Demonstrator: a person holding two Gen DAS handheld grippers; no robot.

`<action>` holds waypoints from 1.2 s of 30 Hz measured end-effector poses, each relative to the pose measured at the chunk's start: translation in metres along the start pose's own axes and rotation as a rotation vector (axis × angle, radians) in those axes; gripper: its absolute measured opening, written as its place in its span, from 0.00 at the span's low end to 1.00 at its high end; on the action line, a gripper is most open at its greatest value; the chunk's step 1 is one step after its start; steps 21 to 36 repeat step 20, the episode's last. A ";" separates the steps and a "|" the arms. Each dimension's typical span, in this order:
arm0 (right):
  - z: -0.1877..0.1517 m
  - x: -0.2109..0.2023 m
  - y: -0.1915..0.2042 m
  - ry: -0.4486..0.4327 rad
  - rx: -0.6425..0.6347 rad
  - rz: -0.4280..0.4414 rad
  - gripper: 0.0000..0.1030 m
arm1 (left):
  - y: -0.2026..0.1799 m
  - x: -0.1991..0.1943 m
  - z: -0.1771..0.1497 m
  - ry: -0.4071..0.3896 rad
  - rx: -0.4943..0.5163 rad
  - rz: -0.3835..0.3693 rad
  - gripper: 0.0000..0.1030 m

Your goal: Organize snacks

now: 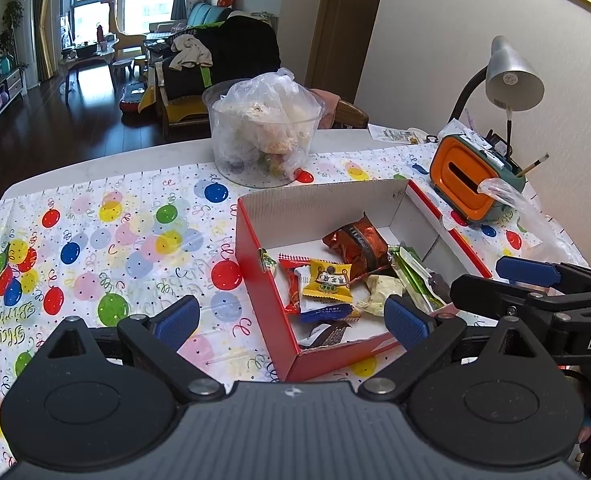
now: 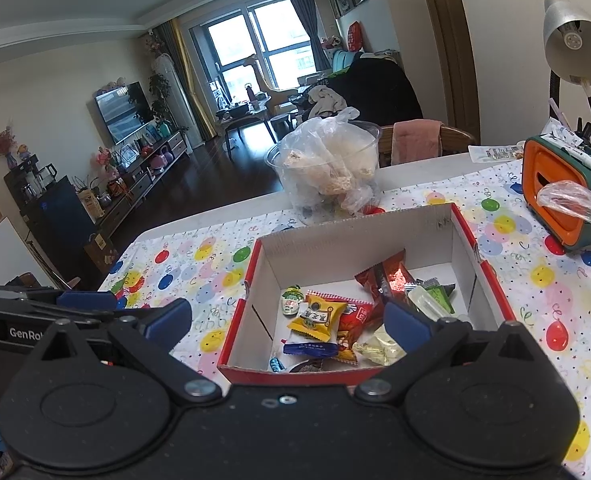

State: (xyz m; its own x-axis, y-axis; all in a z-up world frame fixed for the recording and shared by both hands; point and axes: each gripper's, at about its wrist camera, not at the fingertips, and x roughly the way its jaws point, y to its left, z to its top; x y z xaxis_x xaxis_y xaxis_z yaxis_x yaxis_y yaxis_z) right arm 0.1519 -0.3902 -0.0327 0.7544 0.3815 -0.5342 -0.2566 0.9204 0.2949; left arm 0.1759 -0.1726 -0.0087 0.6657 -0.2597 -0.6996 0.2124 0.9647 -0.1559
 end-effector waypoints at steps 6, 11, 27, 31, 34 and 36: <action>-0.001 0.000 -0.001 0.002 0.001 -0.003 1.00 | 0.000 0.003 0.000 0.011 -0.007 0.000 0.97; 0.000 0.000 -0.001 0.003 0.002 -0.003 1.00 | 0.001 0.005 0.001 0.015 -0.009 0.000 0.97; -0.006 0.002 -0.002 0.011 0.008 -0.013 1.00 | 0.004 0.007 0.000 0.030 -0.008 -0.012 0.97; -0.006 0.002 -0.002 0.011 0.008 -0.013 1.00 | 0.004 0.007 0.000 0.030 -0.008 -0.012 0.97; -0.006 0.002 -0.002 0.011 0.008 -0.013 1.00 | 0.004 0.007 0.000 0.030 -0.008 -0.012 0.97; -0.006 0.002 -0.002 0.011 0.008 -0.013 1.00 | 0.004 0.007 0.000 0.030 -0.008 -0.012 0.97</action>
